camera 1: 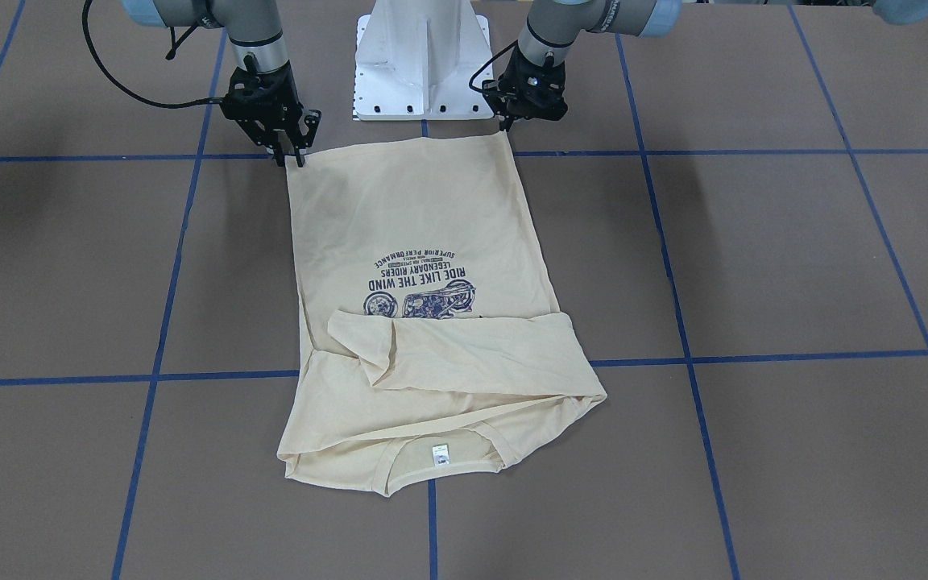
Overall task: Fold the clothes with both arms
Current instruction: 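Lower the right gripper onto its hem corner and grasp it, then lift the hem with both grippers and fold it toward the collar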
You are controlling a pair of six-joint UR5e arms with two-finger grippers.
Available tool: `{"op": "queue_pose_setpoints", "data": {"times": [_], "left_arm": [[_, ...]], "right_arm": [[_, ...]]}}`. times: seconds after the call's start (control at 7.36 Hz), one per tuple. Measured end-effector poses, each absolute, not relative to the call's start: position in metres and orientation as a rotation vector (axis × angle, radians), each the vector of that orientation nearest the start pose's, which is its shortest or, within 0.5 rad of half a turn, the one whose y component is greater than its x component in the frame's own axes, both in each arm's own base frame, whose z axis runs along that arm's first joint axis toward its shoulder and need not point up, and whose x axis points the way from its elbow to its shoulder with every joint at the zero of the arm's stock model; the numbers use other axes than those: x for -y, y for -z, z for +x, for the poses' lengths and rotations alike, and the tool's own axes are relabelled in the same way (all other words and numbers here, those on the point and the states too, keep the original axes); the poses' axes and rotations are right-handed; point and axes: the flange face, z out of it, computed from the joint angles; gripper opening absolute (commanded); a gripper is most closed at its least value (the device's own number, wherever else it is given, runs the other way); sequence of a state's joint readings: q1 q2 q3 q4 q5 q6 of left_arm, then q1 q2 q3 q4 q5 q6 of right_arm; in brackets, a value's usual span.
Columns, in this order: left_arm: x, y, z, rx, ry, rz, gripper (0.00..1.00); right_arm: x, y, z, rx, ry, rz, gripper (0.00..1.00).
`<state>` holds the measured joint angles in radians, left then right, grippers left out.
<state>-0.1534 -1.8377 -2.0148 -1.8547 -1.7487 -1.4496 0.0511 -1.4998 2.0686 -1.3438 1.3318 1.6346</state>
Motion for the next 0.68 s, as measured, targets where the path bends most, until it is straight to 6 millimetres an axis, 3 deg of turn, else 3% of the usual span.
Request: {"op": "queue_pose_setpoints", "data": {"times": [0.41,0.68], "left_arm": [[0.198,-0.280,0.517,-1.018,-0.059,-0.022,0.00],[0.197,-0.268,0.506,-1.042,-0.062,-0.023,0.00]], "right_arm": [[0.182,-0.368,-0.490,0.804,-0.226,0.214,0.00],[0.184,-0.345,-0.476,0.849,-0.243,0.203,0.00]]}}
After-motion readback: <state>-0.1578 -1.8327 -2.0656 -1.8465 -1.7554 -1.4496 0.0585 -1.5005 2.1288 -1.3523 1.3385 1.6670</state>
